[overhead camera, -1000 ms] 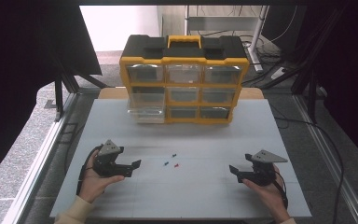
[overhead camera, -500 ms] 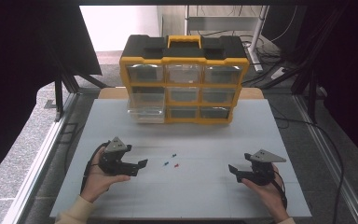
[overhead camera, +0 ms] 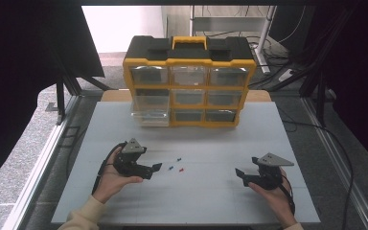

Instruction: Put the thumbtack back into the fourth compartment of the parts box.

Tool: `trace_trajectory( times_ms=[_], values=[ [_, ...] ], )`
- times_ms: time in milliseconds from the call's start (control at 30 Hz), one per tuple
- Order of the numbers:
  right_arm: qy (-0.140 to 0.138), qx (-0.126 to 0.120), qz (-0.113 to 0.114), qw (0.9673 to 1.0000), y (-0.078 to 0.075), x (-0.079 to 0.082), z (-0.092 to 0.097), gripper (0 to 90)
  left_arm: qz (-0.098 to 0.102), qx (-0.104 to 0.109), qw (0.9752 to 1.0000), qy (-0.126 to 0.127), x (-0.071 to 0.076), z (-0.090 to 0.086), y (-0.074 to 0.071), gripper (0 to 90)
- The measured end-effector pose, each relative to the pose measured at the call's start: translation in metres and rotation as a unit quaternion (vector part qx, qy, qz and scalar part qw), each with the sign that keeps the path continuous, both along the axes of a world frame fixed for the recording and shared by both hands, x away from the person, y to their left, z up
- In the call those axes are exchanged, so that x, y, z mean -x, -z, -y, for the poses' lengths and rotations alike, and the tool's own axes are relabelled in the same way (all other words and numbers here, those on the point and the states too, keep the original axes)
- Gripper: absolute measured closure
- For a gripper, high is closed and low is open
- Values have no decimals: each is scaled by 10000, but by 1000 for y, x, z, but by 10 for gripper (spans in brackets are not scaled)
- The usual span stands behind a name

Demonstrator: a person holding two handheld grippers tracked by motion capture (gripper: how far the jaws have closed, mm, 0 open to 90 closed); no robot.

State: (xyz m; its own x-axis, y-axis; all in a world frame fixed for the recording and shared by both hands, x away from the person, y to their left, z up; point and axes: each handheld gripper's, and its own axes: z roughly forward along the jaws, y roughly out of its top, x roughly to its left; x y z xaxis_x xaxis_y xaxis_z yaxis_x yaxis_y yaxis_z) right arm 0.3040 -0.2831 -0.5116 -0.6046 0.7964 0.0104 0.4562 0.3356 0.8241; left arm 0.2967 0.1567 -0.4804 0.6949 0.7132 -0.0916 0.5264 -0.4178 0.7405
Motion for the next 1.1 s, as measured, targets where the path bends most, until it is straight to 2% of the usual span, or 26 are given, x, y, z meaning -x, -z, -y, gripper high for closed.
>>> trace_trajectory(
  times_ms=[300, 433, 567, 867, 1000, 1033, 1100],
  values=[
    [-6, 25, -3, 10000, 0, 0, 0, 176, -69, -249, 9994, 222, -9, 17, 1, 142],
    [1, 41, -14, 10000, 0, 0, 0, 175, -213, -345, 9990, 194, -15, 20, 3, 144],
    [16, 46, -22, 10000, 1, 0, 0, 175, -347, -378, 9984, 229, -19, 24, 7, 146],
    [-1, -7, 12, 10000, -1, 2, 0, 176, -479, -411, 9973, 388, -24, 32, 10, 161],
    [5, 3, 14, 10000, -1, 2, 0, 177, -558, -466, 9962, 472, -27, 36, 13, 167],
    [-8, 2, 13, 10000, -1, 3, 0, 176, -590, -558, 9954, 505, -28, 39, 15, 167],
    [-13, 19, 18, 10000, -1, 2, -1, 177, -654, -614, 9947, 509, -31, 41, 19, 166]
  ],
)
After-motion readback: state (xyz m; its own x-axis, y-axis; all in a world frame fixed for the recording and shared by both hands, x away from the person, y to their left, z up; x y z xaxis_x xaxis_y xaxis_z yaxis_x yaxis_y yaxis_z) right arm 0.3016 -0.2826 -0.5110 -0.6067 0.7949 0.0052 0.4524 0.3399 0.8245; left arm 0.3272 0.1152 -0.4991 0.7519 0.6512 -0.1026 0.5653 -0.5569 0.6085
